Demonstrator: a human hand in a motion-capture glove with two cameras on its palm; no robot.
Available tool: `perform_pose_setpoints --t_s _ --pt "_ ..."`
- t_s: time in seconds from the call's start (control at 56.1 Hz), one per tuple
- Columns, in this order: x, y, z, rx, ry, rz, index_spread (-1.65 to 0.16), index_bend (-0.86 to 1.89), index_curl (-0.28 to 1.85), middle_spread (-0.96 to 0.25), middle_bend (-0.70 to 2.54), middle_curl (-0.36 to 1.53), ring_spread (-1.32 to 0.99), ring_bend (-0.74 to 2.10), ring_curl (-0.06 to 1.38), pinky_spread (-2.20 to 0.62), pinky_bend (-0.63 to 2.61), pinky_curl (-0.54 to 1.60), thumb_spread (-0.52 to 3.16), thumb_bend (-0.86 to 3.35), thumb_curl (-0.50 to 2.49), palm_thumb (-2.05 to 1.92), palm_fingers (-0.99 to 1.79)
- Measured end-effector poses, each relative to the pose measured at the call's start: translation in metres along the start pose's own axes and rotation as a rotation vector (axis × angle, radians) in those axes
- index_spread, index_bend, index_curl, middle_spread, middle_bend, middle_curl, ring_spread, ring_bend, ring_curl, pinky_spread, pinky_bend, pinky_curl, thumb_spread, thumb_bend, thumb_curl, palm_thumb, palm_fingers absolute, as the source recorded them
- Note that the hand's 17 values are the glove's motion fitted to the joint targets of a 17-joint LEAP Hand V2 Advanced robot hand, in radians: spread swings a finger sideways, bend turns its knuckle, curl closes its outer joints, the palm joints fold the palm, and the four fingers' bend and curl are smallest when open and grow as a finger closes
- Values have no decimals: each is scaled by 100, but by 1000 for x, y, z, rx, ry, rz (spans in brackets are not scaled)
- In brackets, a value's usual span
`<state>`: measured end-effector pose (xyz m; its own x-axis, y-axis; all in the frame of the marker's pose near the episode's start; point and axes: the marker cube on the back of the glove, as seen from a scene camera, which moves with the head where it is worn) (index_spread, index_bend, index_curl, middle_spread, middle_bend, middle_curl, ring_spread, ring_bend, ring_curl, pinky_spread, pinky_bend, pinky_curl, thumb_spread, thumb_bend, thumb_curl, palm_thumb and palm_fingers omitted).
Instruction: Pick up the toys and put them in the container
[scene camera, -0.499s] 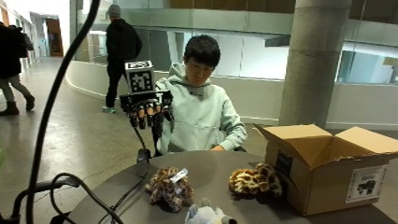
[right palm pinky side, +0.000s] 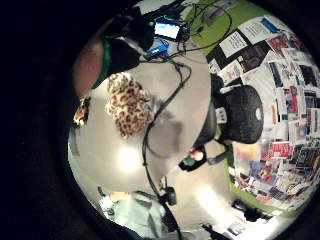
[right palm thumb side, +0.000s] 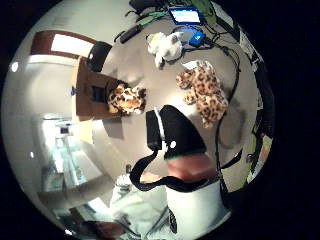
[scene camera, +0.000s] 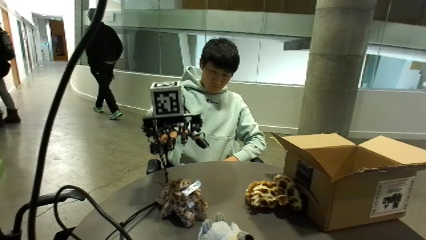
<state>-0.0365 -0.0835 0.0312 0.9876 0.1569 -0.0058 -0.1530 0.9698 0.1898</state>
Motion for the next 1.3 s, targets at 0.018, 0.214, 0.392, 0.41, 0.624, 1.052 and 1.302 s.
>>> perform_pose_setpoints --t_s 0.018,0.214,0.392,0.41,0.624,1.052,1.302 --pt "-1 -1 7 -18 -1 29 -22 8 11 0 19 20 -10 55 19 -2 101 34 140 8 17 2 -10" --pt "-2 -11 78 -183 29 111 -18 6 11 3 17 23 -3 53 19 0 106 36 135 3 21 0 -18" --pt "-2 -19 127 -216 32 179 -19 3 9 4 17 24 0 62 22 1 118 39 125 -2 24 -1 -11" --pt "-2 -19 130 -198 28 180 -19 3 9 4 17 24 0 63 23 1 119 39 125 -2 24 0 -12" --pt "-7 -19 149 42 60 93 -23 1 0 -7 58 39 -16 117 36 -20 125 38 142 17 32 33 44" --pt "-43 -10 64 -74 88 -100 -27 30 0 -26 105 69 -29 140 49 -37 117 42 107 27 64 73 105" --pt "-169 17 -97 36 -8 156 -34 52 0 -29 106 79 -29 138 50 -39 109 44 82 26 80 74 109"
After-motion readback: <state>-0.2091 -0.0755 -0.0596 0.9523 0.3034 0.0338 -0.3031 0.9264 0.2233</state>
